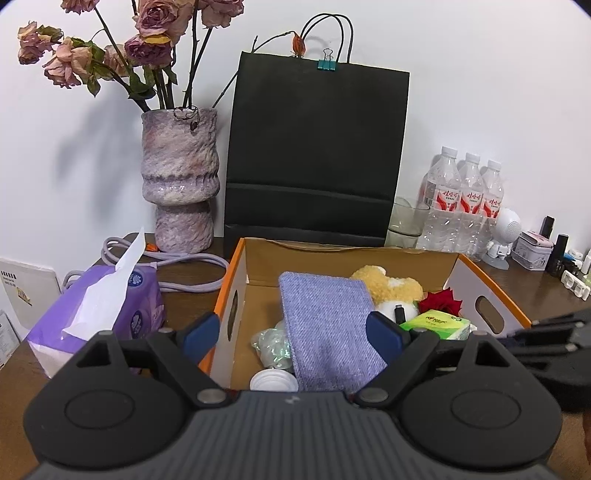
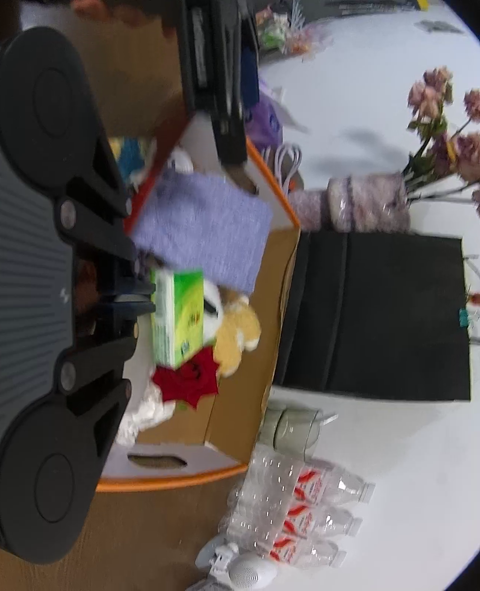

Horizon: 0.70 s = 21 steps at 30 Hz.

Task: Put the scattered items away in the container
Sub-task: 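Withdraw both tools from the box toward the items beside it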

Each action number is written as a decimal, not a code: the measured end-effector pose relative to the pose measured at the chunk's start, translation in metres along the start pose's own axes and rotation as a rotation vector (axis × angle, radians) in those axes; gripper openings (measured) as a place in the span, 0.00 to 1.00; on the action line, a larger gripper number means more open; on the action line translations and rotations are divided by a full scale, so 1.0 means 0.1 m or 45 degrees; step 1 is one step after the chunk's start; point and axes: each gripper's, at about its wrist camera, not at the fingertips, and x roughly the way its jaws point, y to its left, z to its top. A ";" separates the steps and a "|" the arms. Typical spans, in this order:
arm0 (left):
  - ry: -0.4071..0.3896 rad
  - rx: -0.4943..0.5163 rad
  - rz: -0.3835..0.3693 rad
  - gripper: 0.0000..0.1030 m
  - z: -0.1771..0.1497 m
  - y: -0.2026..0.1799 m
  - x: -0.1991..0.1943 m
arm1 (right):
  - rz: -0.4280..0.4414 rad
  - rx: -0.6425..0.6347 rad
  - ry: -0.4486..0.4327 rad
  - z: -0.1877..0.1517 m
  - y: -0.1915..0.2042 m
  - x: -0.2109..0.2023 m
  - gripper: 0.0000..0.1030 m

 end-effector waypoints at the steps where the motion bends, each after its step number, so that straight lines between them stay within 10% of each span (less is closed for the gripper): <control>1: 0.002 0.002 0.000 0.86 -0.01 0.00 -0.01 | -0.025 0.003 -0.001 0.01 -0.04 0.03 0.02; 8: 0.022 0.023 -0.011 0.86 -0.08 -0.03 -0.08 | 0.017 0.180 -0.103 0.04 -0.29 -0.10 0.12; 12: 0.036 0.021 -0.015 0.86 -0.13 -0.03 -0.14 | 0.037 0.228 -0.186 -0.01 -0.31 -0.32 0.87; 18: 0.039 0.035 -0.015 0.88 -0.22 -0.02 -0.29 | -0.026 -0.035 -0.151 -0.30 -0.01 -0.60 0.82; 21: 0.041 0.031 -0.018 0.88 -0.26 -0.03 -0.36 | -0.086 -0.138 -0.065 -0.44 0.09 -0.52 0.51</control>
